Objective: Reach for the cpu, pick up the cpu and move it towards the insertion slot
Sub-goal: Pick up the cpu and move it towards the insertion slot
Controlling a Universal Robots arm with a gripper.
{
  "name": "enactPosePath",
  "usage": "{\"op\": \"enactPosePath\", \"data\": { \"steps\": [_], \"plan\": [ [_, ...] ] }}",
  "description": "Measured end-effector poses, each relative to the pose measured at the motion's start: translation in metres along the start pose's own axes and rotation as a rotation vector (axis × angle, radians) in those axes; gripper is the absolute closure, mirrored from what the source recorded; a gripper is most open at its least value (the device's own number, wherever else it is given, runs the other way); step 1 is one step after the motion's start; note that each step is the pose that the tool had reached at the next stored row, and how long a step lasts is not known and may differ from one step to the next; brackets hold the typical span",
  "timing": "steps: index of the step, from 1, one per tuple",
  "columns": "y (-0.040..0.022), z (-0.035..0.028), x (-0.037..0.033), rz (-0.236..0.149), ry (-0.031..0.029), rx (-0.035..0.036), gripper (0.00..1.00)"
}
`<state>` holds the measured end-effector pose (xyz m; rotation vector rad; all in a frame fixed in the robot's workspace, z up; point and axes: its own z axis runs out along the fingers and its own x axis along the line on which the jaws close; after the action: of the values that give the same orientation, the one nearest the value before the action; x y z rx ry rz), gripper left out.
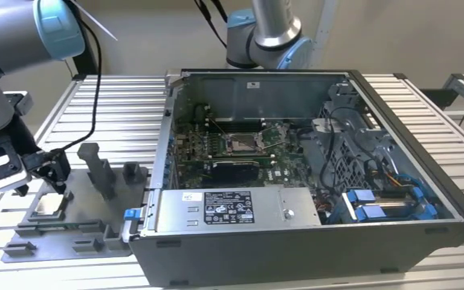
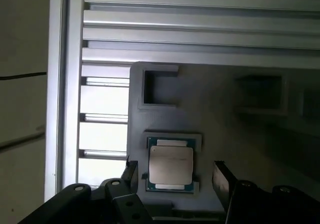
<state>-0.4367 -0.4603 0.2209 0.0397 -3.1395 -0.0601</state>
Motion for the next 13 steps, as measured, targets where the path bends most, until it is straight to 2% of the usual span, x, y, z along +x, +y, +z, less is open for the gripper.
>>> {"op": "enactPosePath", "data": {
  "steps": [8,13],
  "plan": [
    [-0.0024,0.0143,0.0008,0.000,0.0000,0.0000,0.00],
    [-0.0034,0.0202,0.0020,0.000,0.0000,0.0001,0.00]
  ]
}}
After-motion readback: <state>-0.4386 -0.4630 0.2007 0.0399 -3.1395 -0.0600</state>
